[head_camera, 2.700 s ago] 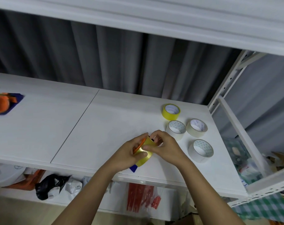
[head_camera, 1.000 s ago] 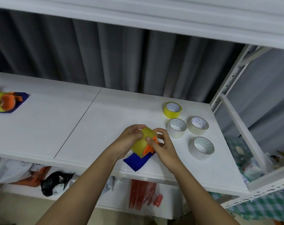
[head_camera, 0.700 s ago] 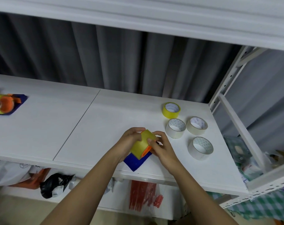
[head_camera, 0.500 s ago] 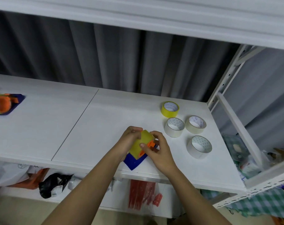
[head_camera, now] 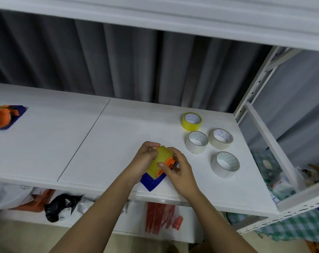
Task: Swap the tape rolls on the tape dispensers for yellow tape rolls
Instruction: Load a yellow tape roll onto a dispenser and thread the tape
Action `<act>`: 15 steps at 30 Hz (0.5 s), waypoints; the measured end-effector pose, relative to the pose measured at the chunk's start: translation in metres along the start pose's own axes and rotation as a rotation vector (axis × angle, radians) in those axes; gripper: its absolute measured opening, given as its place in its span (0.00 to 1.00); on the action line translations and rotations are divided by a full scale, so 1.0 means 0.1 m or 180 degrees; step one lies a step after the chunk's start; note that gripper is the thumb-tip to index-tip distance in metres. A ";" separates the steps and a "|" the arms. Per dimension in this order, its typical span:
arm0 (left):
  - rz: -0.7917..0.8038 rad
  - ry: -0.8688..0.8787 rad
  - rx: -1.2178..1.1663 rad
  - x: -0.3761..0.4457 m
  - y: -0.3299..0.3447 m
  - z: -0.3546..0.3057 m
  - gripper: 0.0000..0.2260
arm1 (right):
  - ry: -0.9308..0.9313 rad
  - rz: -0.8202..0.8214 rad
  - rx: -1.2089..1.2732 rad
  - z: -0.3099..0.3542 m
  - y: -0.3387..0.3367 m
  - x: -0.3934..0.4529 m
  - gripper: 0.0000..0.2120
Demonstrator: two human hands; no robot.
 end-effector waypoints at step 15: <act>0.0611 0.0577 0.0444 -0.10 -0.06 0.04 0.15 | 0.0119 -0.0029 -0.0445 0.12 -0.15 -0.06 0.16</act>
Point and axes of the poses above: each hand's wrist, its own x-axis towards the middle knuckle, its own y-axis out of the palm, z = x × y, the point moved 5 cm from there along x, towards the middle knuckle, and after that the axes turned 8 degrees about z, right-handed, at the moved point
